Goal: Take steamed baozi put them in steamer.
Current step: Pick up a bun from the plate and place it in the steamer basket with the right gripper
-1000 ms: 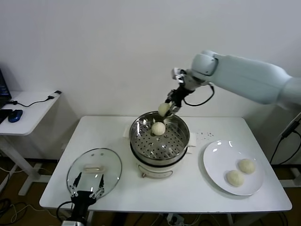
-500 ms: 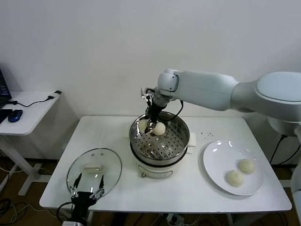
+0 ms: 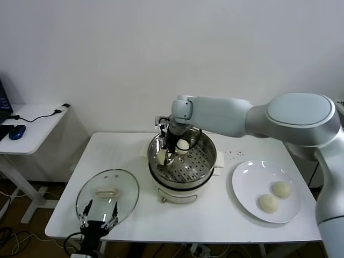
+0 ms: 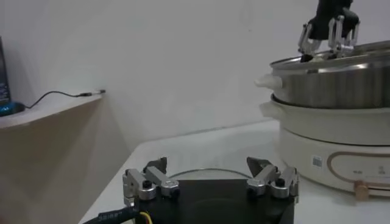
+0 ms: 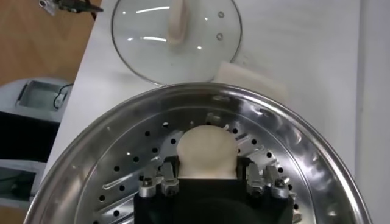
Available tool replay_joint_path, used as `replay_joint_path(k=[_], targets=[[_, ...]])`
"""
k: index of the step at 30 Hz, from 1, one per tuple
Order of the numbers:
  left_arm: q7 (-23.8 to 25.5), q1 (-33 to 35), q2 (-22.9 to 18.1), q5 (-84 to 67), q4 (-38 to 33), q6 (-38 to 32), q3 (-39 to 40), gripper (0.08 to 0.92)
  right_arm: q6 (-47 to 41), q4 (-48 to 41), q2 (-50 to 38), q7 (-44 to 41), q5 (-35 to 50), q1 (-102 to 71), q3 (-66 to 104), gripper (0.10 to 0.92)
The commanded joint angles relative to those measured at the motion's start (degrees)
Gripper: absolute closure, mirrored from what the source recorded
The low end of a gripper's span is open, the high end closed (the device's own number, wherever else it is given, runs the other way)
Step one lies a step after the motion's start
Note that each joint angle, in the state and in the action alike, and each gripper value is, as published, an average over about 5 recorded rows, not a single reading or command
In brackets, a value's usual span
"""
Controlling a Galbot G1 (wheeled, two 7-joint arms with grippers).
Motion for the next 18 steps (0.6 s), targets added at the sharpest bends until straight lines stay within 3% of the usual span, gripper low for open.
replay_joint_path(k=[1, 6, 13, 18], targets=[[0.0, 0.0, 0.0, 0.0, 0.1, 0.0, 0.1, 0.177, -0.5, -0.4, 0.9, 0.8, -0.3, -1.0, -0.2, 0.301], [0.0, -0.2, 0.0, 0.2, 0.1, 0.1, 0.2, 0.177, -0.9, 0.6, -0.5, 1.0, -0.4, -0.4, 1.3, 0.21], [-0.1, -0.4, 0.1, 0.4, 0.1, 0.2, 0.5, 0.177, -0.8, 7.9, -8.1, 0.6, -1.6, 5.1, 2.9, 0.203], [-0.1, -0.4, 0.0, 0.7, -0.1, 0.3, 0.7, 0.177, 0.8, 15.4, -19.2, -1.1, -3.4, 11.5, 2.1, 0.203]])
